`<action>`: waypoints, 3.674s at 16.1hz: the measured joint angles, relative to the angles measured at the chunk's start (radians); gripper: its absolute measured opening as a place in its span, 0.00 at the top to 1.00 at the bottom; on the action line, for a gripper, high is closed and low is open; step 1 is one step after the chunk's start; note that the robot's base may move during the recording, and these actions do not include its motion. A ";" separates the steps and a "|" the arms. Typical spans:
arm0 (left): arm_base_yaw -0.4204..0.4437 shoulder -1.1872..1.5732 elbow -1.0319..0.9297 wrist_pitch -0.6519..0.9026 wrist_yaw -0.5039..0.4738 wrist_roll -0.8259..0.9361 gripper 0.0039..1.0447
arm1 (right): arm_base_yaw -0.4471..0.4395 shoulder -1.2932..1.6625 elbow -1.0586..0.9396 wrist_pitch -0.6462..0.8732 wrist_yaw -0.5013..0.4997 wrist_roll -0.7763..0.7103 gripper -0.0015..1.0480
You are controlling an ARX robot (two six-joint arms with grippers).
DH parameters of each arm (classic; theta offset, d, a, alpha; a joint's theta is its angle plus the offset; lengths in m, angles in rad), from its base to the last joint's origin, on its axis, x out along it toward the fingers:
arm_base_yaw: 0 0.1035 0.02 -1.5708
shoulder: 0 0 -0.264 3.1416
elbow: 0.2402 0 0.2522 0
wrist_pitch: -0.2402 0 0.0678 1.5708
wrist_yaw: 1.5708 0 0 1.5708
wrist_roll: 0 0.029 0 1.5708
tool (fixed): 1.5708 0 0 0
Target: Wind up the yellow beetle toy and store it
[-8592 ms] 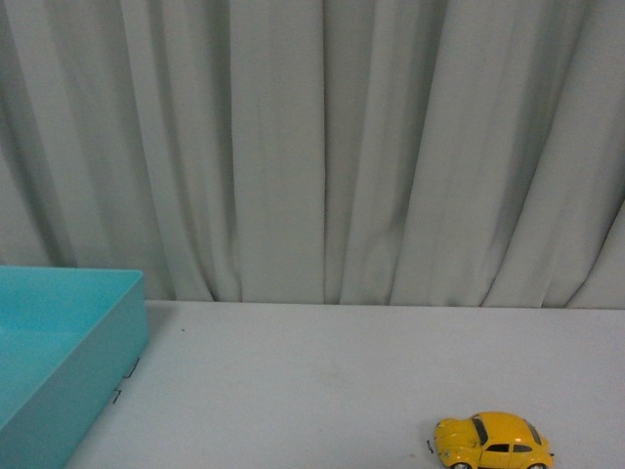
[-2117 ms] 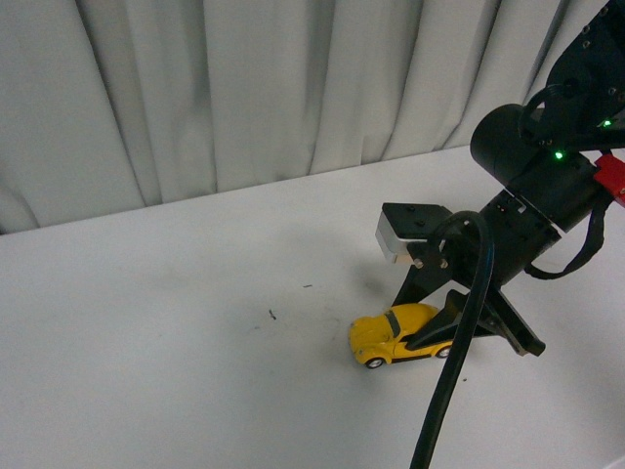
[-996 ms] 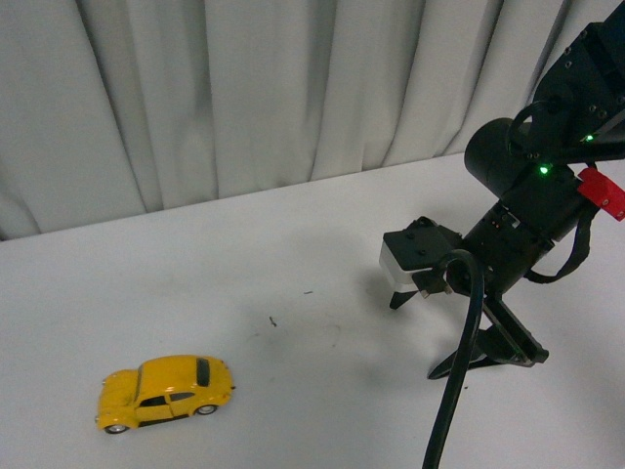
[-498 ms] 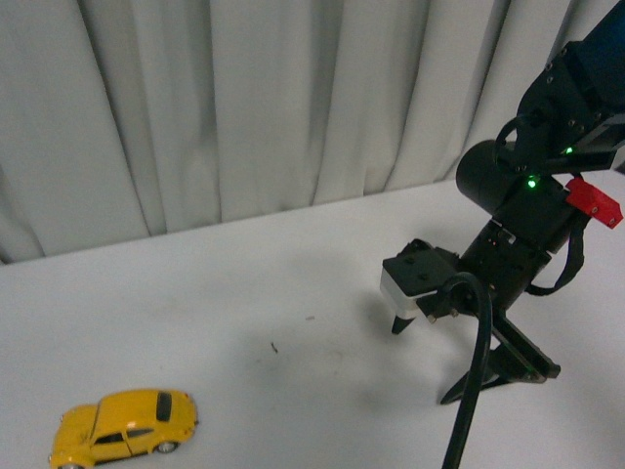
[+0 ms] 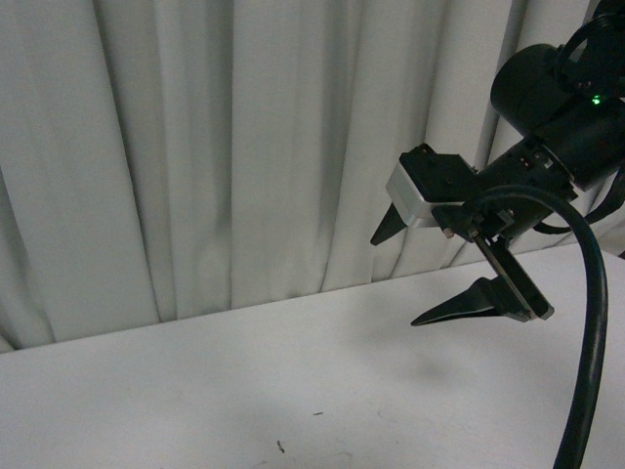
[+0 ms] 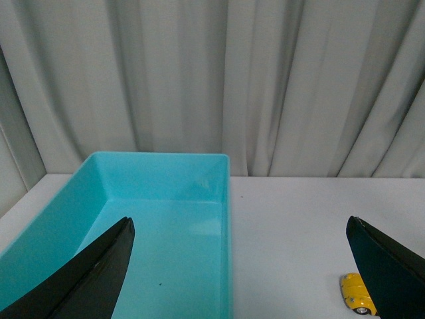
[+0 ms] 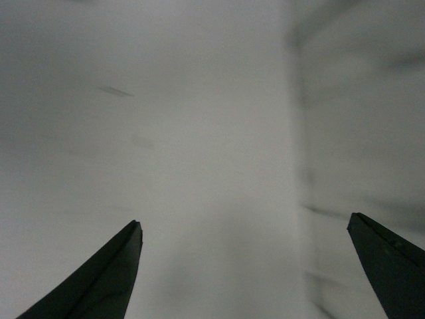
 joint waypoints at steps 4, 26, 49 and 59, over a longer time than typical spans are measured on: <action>0.000 0.000 0.000 0.000 -0.001 0.000 0.06 | 0.135 -0.317 -0.658 1.224 0.577 0.938 0.45; 0.000 0.000 0.000 0.000 0.000 0.000 0.06 | 0.169 -1.418 -1.280 1.015 0.681 1.702 0.98; 0.000 0.000 0.000 0.000 0.000 0.000 0.06 | 0.169 -1.820 -1.280 0.605 0.682 1.704 0.74; 0.154 0.226 0.156 -0.316 0.223 -0.060 0.06 | 0.169 -1.820 -1.280 0.606 0.681 1.704 0.06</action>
